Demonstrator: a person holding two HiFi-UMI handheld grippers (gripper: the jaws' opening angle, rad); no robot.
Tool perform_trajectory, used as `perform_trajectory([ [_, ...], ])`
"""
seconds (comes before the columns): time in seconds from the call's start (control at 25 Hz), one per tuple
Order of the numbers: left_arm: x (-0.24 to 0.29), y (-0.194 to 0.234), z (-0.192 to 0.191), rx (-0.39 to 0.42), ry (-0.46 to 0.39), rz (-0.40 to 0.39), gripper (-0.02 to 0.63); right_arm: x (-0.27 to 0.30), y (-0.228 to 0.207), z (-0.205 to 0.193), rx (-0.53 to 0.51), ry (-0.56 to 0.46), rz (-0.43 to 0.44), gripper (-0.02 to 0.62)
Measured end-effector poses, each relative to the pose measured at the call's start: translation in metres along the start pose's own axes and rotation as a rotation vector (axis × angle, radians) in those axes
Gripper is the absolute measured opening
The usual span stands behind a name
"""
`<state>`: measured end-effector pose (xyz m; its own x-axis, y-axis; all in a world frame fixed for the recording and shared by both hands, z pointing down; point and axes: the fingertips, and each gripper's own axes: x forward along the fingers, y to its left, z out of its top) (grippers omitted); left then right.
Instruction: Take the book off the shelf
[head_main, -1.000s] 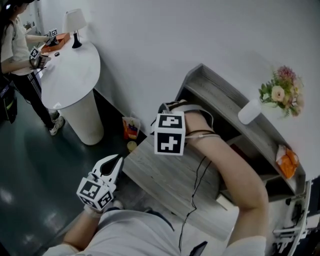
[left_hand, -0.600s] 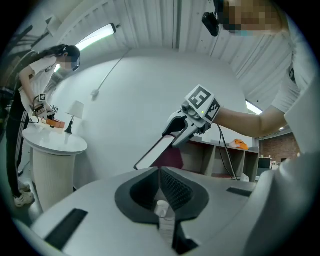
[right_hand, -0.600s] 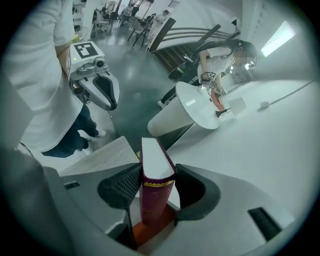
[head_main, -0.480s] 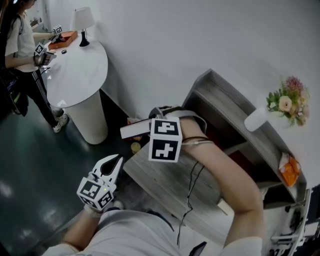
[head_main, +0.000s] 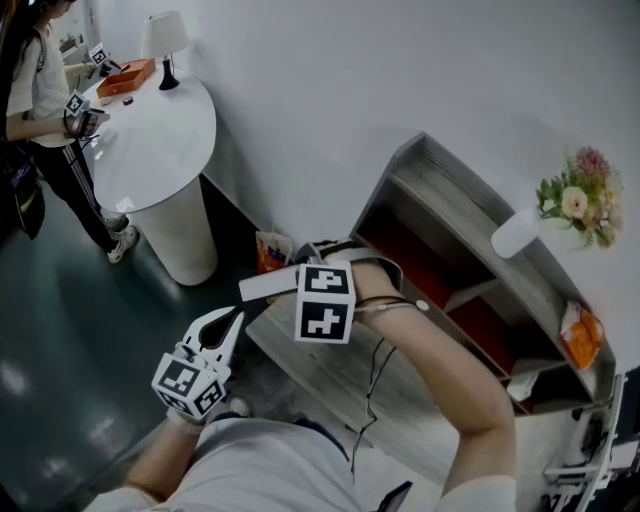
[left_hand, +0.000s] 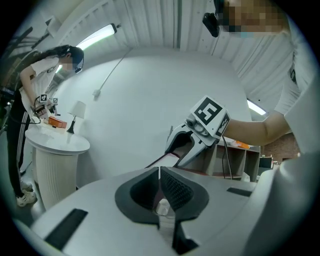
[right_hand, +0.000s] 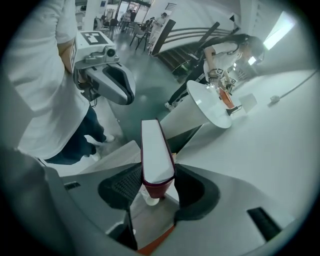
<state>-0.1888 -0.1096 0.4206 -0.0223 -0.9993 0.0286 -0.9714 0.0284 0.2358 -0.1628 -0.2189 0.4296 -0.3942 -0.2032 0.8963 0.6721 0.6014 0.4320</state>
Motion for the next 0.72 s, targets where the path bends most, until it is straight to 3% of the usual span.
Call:
perform_trajectory([
  [0.72,0.05,-0.041,-0.008,0.049,0.061,-0.139,0.018,0.005,0.049,-0.067,0.527,-0.211,-0.118,0.206],
])
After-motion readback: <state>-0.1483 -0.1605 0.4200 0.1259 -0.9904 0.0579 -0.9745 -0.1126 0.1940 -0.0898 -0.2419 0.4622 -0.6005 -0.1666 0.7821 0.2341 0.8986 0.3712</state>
